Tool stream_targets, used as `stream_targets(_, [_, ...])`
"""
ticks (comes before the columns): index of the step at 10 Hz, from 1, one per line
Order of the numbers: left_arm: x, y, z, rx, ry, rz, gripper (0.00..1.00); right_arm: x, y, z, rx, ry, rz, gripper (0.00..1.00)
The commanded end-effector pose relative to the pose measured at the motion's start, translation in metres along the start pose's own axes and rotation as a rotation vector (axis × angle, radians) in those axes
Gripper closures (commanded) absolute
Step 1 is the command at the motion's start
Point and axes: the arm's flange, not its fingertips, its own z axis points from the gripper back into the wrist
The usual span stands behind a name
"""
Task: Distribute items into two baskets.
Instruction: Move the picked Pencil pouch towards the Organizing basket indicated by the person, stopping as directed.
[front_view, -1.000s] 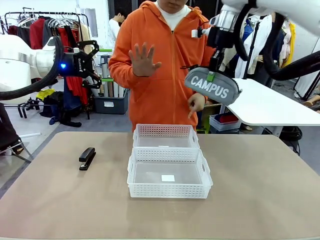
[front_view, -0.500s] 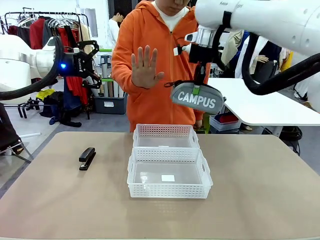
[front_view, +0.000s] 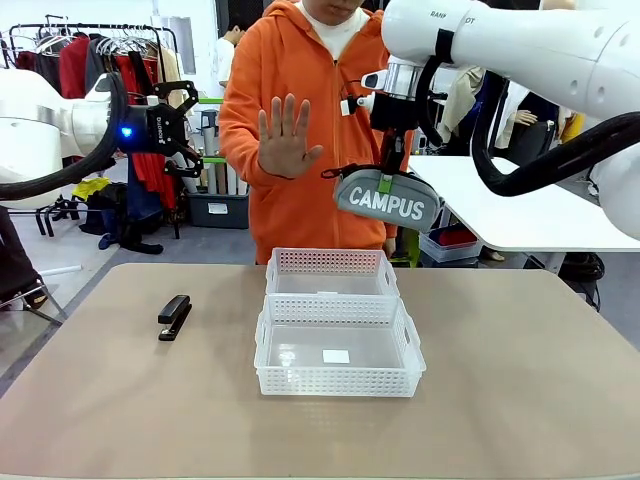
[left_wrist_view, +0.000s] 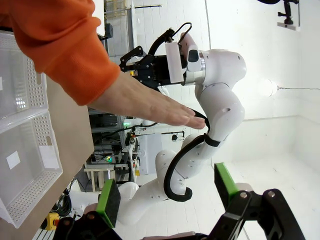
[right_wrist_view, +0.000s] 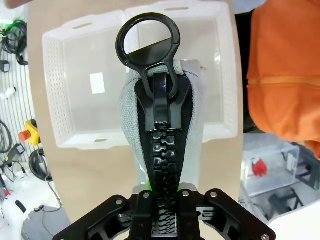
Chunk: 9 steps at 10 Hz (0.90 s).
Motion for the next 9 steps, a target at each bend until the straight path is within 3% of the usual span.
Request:
stream_targets(1, [-0.0003,-0.0020,0.0012,-0.004,-0.002,-0.002,0.00,0.0007,-0.0006,-0.0040,-0.003,0.009,0.001,1.00])
stream_targets(9, [-0.0003,-0.0020,0.0012,-0.004,-0.002,-0.002,0.00,0.0007,-0.0006,-0.0040,-0.003,0.009,0.001,1.00])
